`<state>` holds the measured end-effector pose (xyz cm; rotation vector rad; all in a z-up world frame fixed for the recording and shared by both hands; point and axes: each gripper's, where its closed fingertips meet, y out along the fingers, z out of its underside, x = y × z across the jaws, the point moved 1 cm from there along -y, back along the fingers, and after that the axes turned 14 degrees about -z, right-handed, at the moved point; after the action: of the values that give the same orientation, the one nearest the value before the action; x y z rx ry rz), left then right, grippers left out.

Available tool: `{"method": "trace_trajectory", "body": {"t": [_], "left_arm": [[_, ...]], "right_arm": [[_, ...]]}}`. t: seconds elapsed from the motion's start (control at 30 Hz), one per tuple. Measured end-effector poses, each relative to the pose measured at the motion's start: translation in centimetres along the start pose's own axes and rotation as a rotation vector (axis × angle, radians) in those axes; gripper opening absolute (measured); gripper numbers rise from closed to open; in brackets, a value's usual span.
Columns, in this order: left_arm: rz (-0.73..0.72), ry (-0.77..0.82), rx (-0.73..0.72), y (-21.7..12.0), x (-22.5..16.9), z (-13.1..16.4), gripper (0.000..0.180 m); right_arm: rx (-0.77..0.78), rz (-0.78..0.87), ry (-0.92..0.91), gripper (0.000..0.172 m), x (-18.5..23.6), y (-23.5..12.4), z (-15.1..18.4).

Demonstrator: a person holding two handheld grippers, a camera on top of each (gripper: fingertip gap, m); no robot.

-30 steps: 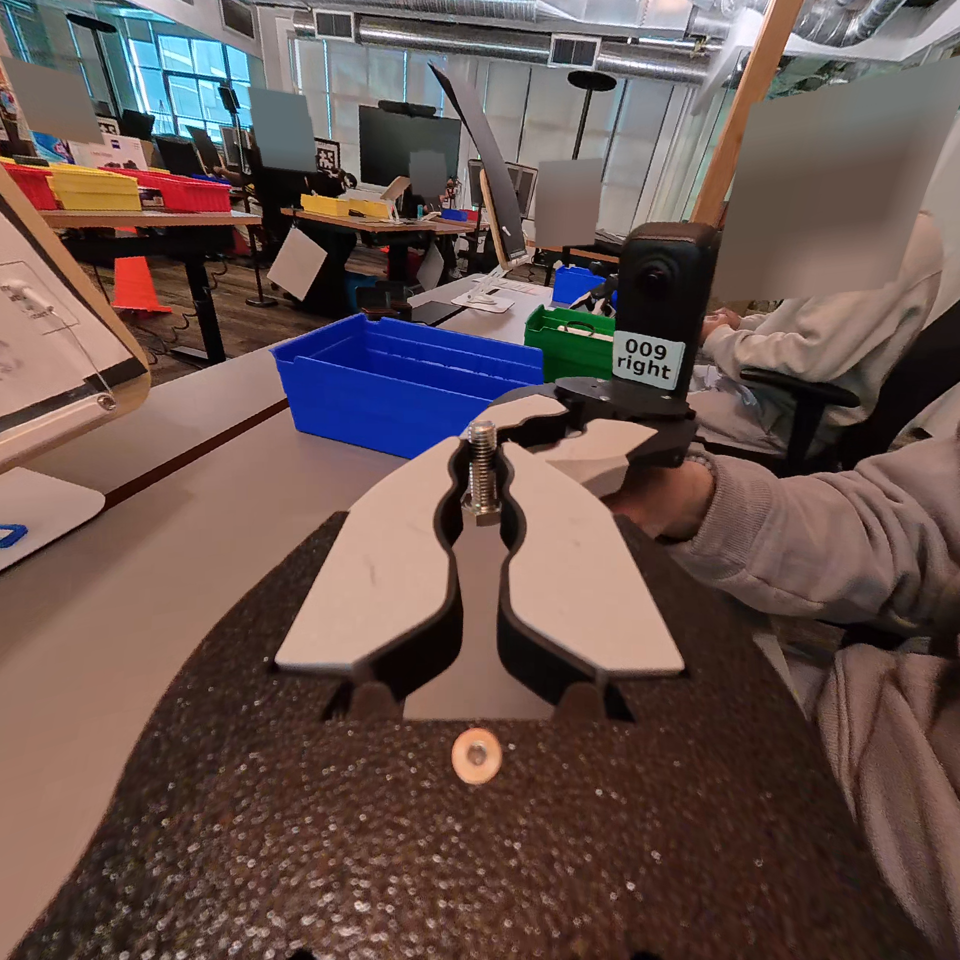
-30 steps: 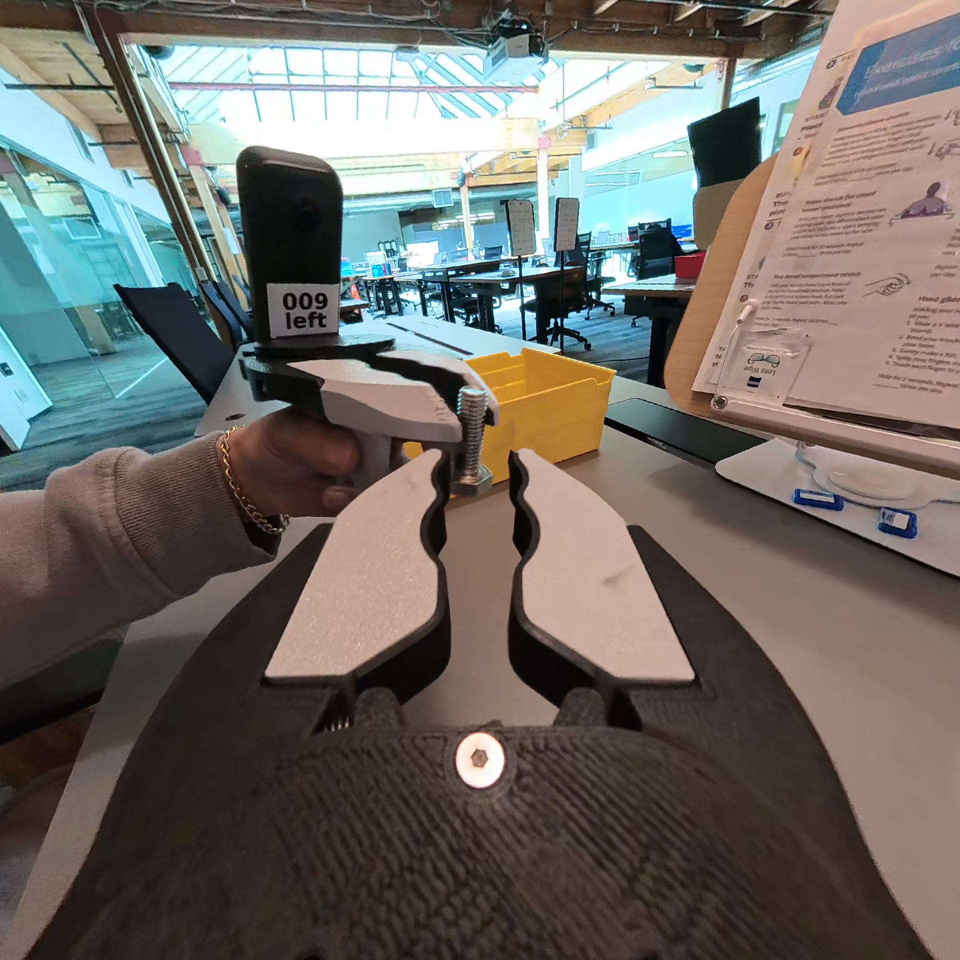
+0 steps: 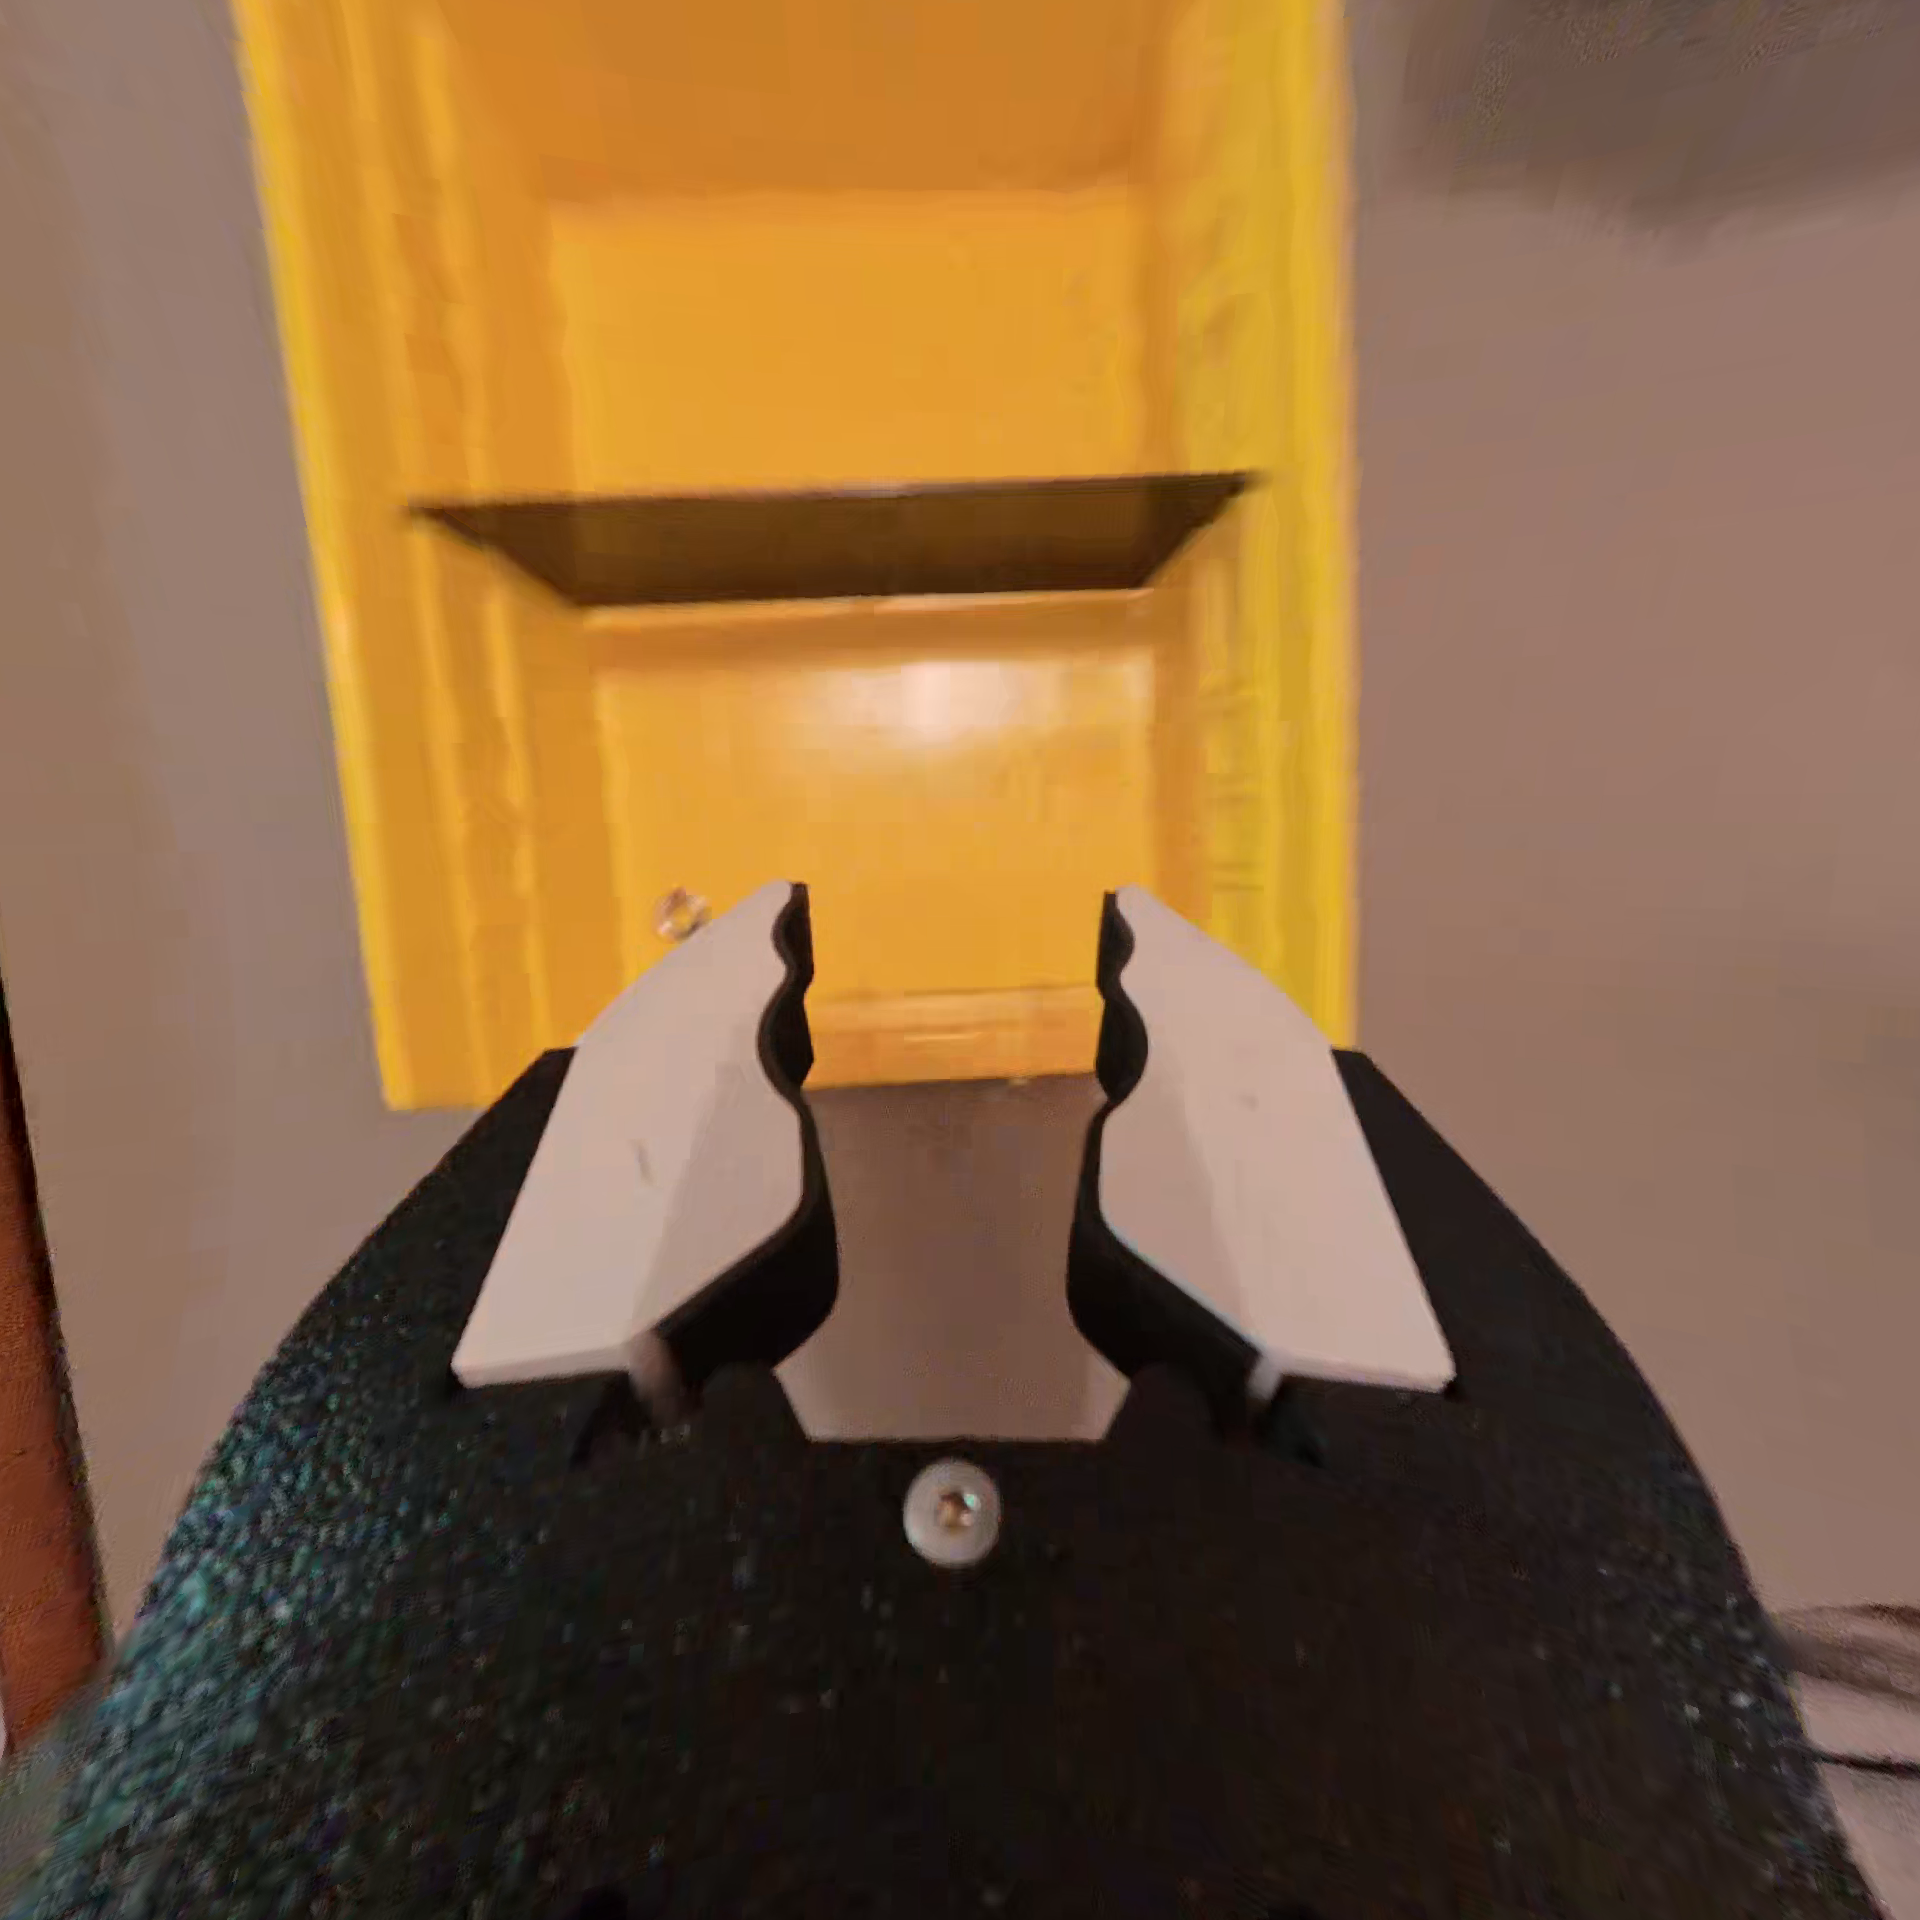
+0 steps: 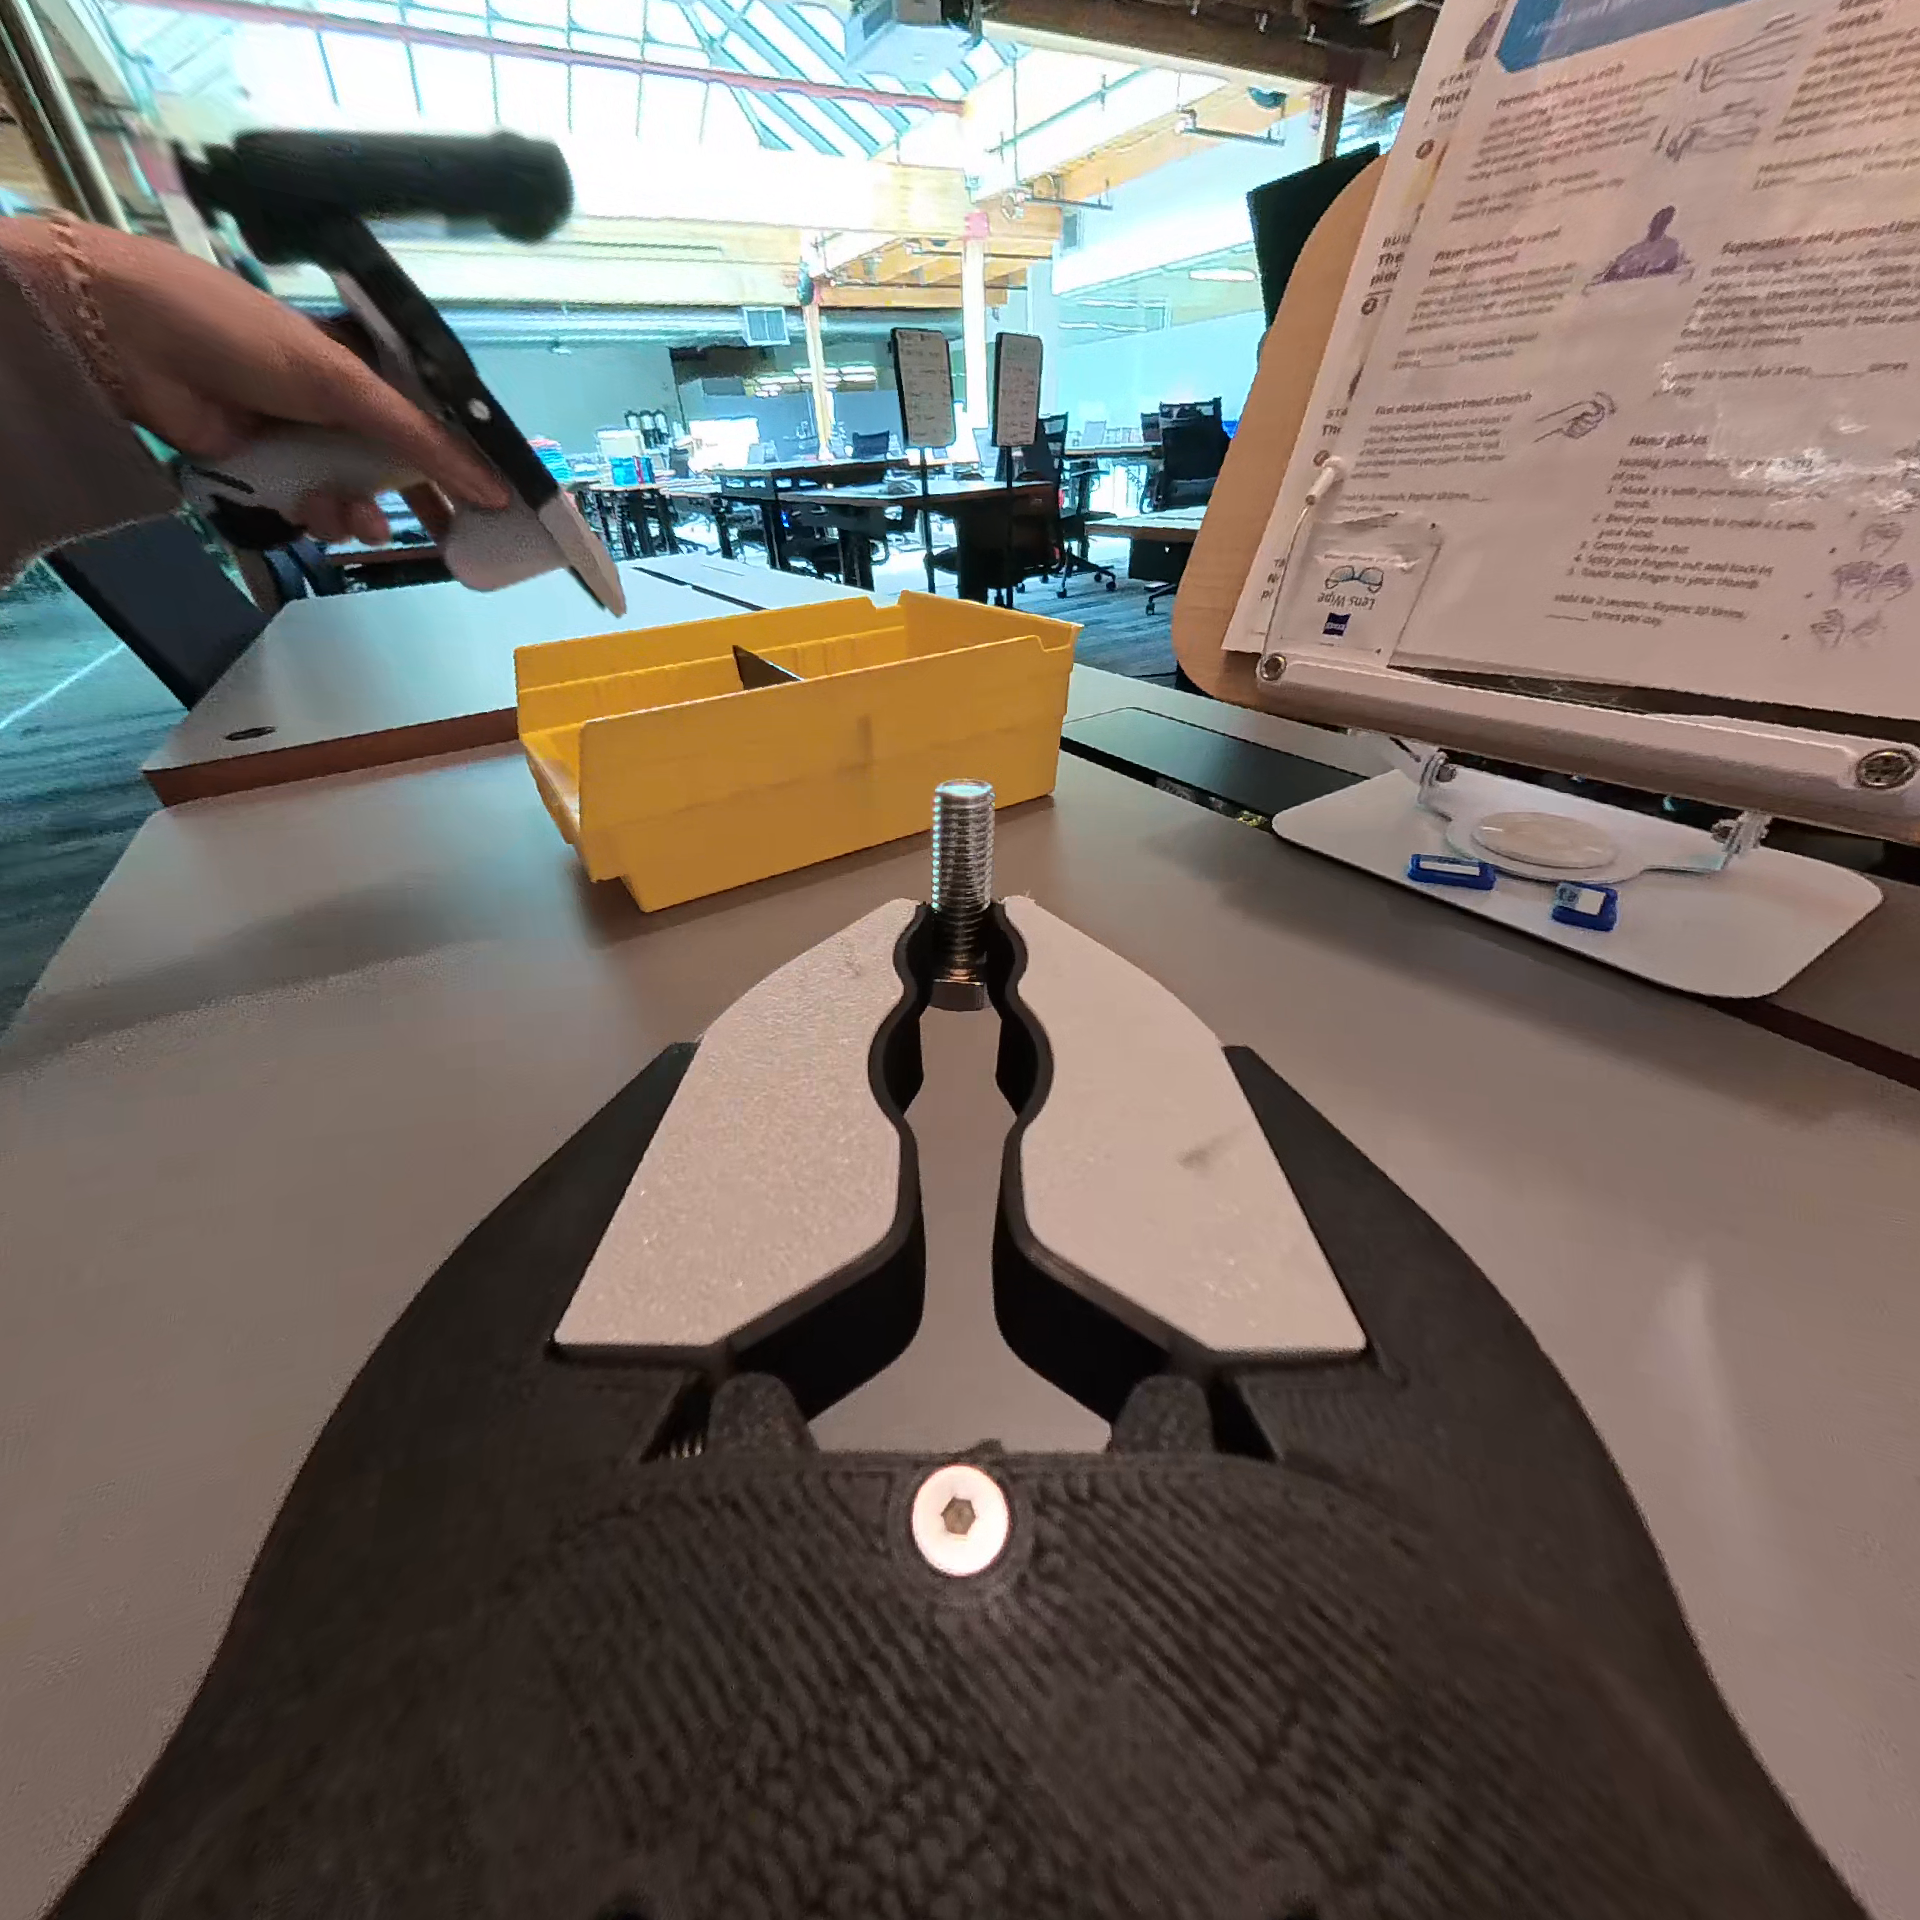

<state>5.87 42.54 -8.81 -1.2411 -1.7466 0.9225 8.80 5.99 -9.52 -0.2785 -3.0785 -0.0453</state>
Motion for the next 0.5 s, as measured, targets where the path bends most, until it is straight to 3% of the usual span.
{"method": "trace_trajectory", "body": {"t": [0.03,0.2,0.37,0.5], "left_arm": [[-0.009,-0.031,0.07,1.2,1.0,0.4,0.052],[-0.026,-0.155,0.29,5.8,2.0,1.8,0.057],[-0.191,-0.235,0.406,9.0,3.5,2.6,0.061],[-0.205,-0.283,0.476,10.5,3.1,3.4,0.06]], "right_arm": [[0.0,-0.002,0.002,0.009,0.0,0.1,0.1],[0.036,0.005,-0.011,0.009,-0.1,0.0,0.8],[0.029,0.01,0.01,0.009,-0.4,-0.7,1.3],[0.042,0.012,-0.007,0.009,-0.4,-1.1,1.5]]}}
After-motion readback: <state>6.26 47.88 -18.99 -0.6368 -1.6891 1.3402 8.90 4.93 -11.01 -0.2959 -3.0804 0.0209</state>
